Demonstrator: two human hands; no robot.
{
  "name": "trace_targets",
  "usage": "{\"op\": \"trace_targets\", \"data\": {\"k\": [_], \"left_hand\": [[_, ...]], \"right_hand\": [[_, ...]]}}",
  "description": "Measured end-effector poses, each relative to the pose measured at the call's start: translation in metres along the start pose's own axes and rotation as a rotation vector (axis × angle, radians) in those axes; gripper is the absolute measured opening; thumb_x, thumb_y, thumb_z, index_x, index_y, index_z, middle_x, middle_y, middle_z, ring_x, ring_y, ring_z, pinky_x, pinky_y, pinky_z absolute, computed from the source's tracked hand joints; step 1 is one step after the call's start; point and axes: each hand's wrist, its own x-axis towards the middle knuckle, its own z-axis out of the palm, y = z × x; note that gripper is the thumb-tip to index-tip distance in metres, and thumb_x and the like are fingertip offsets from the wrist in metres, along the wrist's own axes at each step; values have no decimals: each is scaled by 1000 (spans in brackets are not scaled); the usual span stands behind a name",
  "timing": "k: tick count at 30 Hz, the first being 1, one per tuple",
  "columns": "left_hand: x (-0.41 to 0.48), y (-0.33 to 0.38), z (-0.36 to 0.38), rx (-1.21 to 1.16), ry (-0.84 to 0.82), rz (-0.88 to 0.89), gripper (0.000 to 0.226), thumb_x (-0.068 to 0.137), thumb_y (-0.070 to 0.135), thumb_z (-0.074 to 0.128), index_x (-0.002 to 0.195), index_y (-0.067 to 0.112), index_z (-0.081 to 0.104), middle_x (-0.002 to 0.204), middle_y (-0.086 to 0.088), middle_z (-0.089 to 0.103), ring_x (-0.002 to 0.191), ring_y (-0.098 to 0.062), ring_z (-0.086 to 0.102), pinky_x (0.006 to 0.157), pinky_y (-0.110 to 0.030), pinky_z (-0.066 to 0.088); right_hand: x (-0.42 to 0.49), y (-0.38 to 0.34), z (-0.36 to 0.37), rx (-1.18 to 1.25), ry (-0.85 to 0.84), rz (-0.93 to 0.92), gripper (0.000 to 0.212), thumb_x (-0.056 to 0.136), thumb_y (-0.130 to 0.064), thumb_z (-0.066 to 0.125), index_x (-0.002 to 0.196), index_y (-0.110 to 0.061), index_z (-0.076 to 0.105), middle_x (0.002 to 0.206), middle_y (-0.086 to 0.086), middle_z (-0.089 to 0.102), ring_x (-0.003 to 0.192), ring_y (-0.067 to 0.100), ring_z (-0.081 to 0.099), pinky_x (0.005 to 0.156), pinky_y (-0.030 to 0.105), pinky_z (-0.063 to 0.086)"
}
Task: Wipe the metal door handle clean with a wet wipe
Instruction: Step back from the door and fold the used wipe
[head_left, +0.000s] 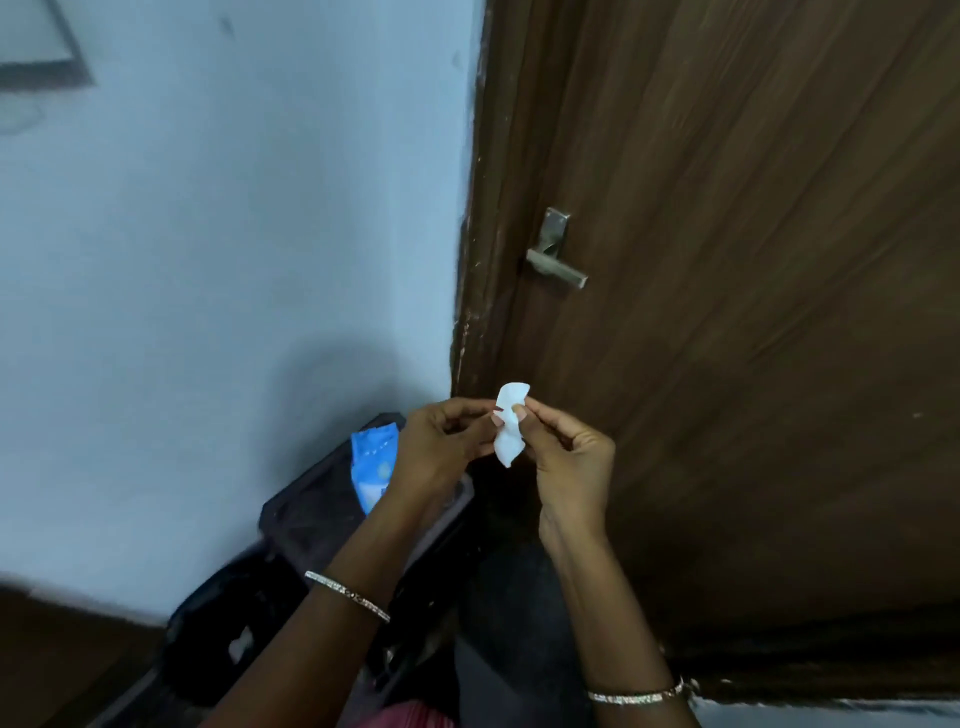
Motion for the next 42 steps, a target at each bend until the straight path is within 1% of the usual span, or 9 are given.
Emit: {"op": "trace_targets", "data": {"k": [6,13,16,20,25,28,33,36,42], "left_hand": [[-79,-25,-78,21,206,-64,12,82,4,76,93,7,78,88,-12,78,81,-21,74,74,-30,60],[-137,-53,-168,12,541,-113,16,75,-4,77,88,6,78,83,-17,78,81,-32,75,77,-38,61],[-151,-74,-208,-41,609,-183,14,77,-6,76,89,2,77,79,-17,77,71,-27,74,66,-31,62],[-158,-110,-274,-42,684,-292,14,78,-5,76,90,3,76,82,-16,77,74,-24,74,69,-30,60],[-146,-166,-359,-29,806,-436,12,81,-1,75,87,10,74,88,-16,74,80,-21,69,72,-30,60],[-132,-200,-397,-37,827,-519,8,82,5,77,82,12,74,86,-16,72,75,-20,67,76,-33,60],[-89,-271,-446,-66,808,-654,10,87,-3,69,97,-4,71,76,-13,65,42,-6,56,44,-14,52],[-64,-321,-465,-87,805,-728,19,90,-6,63,73,3,65,58,-6,59,31,-1,49,39,-13,47],[-29,-435,-501,-118,822,-801,39,93,-10,54,61,11,58,28,10,50,23,1,44,33,-12,41]], "right_hand": [[-87,42,29,-94,-149,103,18,82,-6,80,100,-7,80,95,9,80,94,25,77,88,39,60],[-153,93,79,-255,-462,286,26,84,3,75,86,-22,78,83,-2,80,83,15,75,78,27,60],[-174,122,99,-315,-544,323,20,83,1,77,89,-17,79,82,0,80,74,9,74,70,20,59],[-199,174,134,-438,-565,346,16,83,2,77,99,1,77,94,17,78,86,26,75,81,36,62],[-212,250,176,-631,-492,347,10,82,-5,79,90,-9,80,87,10,79,83,26,75,81,45,62],[-209,299,200,-756,-456,367,12,81,-3,78,92,0,79,89,18,78,87,34,75,85,54,59],[-191,383,233,-997,-446,373,12,81,-9,78,91,-2,80,88,18,78,87,35,74,80,35,57],[-179,436,247,-1075,-438,480,20,84,-12,75,102,-6,80,98,16,79,95,33,72,78,25,51],[-163,563,270,-1126,-517,489,22,84,-13,74,105,-7,80,102,19,78,97,36,72,86,36,57]]}}
